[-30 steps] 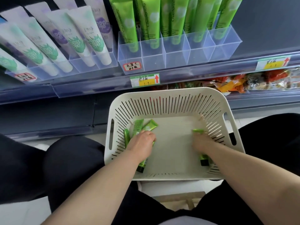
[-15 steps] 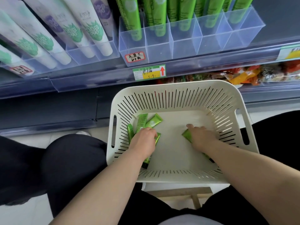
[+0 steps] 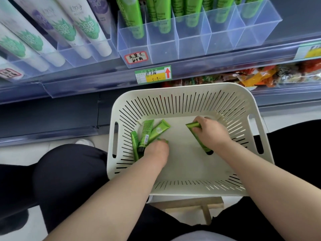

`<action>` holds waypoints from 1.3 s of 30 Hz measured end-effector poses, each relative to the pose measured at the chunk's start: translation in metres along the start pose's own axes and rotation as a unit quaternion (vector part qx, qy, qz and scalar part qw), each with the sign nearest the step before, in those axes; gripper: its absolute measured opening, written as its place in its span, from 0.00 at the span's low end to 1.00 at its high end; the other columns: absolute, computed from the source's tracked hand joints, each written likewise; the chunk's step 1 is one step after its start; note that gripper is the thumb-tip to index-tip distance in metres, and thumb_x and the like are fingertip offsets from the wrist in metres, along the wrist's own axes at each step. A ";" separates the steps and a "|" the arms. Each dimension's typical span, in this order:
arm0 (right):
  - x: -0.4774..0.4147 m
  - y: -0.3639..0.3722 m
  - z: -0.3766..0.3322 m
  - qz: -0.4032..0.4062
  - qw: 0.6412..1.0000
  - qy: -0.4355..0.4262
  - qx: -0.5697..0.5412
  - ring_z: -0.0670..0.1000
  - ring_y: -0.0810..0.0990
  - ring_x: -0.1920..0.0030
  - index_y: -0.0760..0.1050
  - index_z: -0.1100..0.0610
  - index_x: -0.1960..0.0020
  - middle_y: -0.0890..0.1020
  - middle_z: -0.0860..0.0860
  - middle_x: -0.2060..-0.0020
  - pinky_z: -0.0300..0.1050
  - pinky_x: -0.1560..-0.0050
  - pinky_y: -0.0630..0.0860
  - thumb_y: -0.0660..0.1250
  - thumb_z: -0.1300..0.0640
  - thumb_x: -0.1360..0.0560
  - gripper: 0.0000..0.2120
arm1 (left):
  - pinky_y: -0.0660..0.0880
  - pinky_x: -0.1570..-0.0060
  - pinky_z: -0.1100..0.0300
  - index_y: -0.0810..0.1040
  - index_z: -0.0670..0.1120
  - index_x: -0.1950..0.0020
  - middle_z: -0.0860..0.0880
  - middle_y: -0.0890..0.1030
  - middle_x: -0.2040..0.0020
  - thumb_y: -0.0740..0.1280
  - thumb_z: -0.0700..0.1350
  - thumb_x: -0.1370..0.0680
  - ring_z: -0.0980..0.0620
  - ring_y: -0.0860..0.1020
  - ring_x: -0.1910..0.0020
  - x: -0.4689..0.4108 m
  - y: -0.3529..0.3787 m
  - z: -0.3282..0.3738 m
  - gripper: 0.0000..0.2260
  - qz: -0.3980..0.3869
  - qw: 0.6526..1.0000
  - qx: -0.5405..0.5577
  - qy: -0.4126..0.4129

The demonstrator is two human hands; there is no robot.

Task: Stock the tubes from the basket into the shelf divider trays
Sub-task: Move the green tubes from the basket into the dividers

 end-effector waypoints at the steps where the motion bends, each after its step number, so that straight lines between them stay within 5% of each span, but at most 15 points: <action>1: 0.000 0.000 0.003 -0.004 1.000 0.007 -0.003 0.53 0.75 0.56 0.71 0.50 0.41 0.77 0.50 0.52 0.49 0.59 0.77 0.59 0.49 0.21 0.10 | 0.75 0.48 0.51 0.68 0.39 0.33 0.40 0.76 0.37 0.66 0.36 0.23 0.40 0.77 0.40 -0.003 0.000 0.003 0.19 0.000 1.000 0.004 0.001; 4: 0.000 0.003 0.009 -0.018 0.999 0.024 -0.011 0.54 0.76 0.55 0.71 0.49 0.42 0.76 0.50 0.53 0.48 0.60 0.76 0.59 0.49 0.21 0.10 | 0.73 0.57 0.53 0.68 0.42 0.35 0.42 0.78 0.41 0.69 0.43 0.25 0.41 0.78 0.44 -0.007 0.003 0.013 0.20 0.002 1.000 -0.011 0.022; 9: 0.000 0.014 0.009 -0.048 0.998 0.029 -0.013 0.55 0.76 0.52 0.71 0.49 0.41 0.77 0.51 0.52 0.46 0.60 0.73 0.59 0.51 0.21 0.10 | 0.75 0.53 0.53 0.67 0.42 0.34 0.43 0.77 0.39 0.65 0.38 0.24 0.42 0.78 0.42 -0.005 0.016 0.029 0.19 0.012 0.991 -0.107 0.076; 15: 0.000 0.016 0.010 -0.054 0.998 0.030 -0.021 0.55 0.76 0.53 0.70 0.49 0.40 0.77 0.51 0.52 0.47 0.59 0.75 0.59 0.51 0.21 0.11 | 0.72 0.62 0.56 0.69 0.43 0.40 0.44 0.77 0.47 0.66 0.42 0.29 0.42 0.79 0.50 0.001 -0.002 0.023 0.19 0.039 0.998 0.023 0.048; 19: 0.003 0.013 0.008 -0.049 0.998 0.027 -0.019 0.55 0.76 0.54 0.71 0.49 0.42 0.77 0.50 0.52 0.48 0.58 0.76 0.59 0.50 0.22 0.09 | 0.73 0.55 0.54 0.66 0.42 0.35 0.44 0.77 0.45 0.65 0.46 0.26 0.42 0.77 0.47 0.002 -0.012 0.012 0.21 0.063 0.986 0.153 0.034; 22: 0.008 0.005 0.004 -0.035 0.999 0.019 -0.027 0.54 0.76 0.55 0.71 0.49 0.42 0.76 0.50 0.54 0.48 0.58 0.76 0.59 0.51 0.22 0.09 | 0.71 0.50 0.55 0.64 0.42 0.30 0.44 0.76 0.43 0.61 0.45 0.22 0.43 0.75 0.45 0.005 -0.017 0.002 0.21 0.054 0.950 0.308 -0.005; 27: 0.020 -0.015 -0.015 0.004 0.999 -0.022 -0.045 0.53 0.76 0.55 0.73 0.51 0.42 0.78 0.50 0.52 0.46 0.60 0.74 0.60 0.52 0.21 0.10 | 0.74 0.47 0.53 0.71 0.42 0.40 0.46 0.79 0.49 0.58 0.41 0.20 0.48 0.78 0.51 0.014 -0.036 -0.004 0.10 0.083 0.836 0.541 -0.046; 32: 0.031 -0.050 -0.030 0.067 0.996 -0.051 -0.029 0.53 0.77 0.52 0.74 0.51 0.43 0.79 0.50 0.51 0.47 0.59 0.73 0.60 0.50 0.22 0.10 | 0.73 0.56 0.56 0.71 0.44 0.42 0.48 0.79 0.51 0.62 0.44 0.19 0.48 0.78 0.52 0.034 -0.075 -0.002 0.07 0.170 0.890 0.423 0.000; 36: 0.037 -0.085 -0.042 0.114 0.990 -0.078 -0.028 0.55 0.78 0.50 0.75 0.51 0.44 0.80 0.50 0.49 0.50 0.56 0.76 0.61 0.49 0.23 0.10 | 0.72 0.60 0.61 0.77 0.48 0.41 0.50 0.80 0.53 0.66 0.43 0.20 0.52 0.78 0.56 0.061 -0.120 -0.005 0.08 0.252 0.887 0.381 0.065; 39: 0.045 -0.120 -0.055 0.155 0.982 -0.100 -0.032 0.56 0.79 0.51 0.75 0.50 0.43 0.80 0.50 0.48 0.50 0.58 0.76 0.61 0.51 0.23 0.10 | 0.74 0.51 0.59 0.79 0.49 0.40 0.51 0.81 0.49 0.68 0.43 0.22 0.51 0.78 0.52 0.088 -0.162 -0.007 0.11 0.336 0.868 0.352 0.101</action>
Point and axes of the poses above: each hand's wrist, its own x-axis away from the middle knuckle, its own y-axis out of the palm, z = x × y, the point moved 7 cm from there along -x, towards the middle knuckle
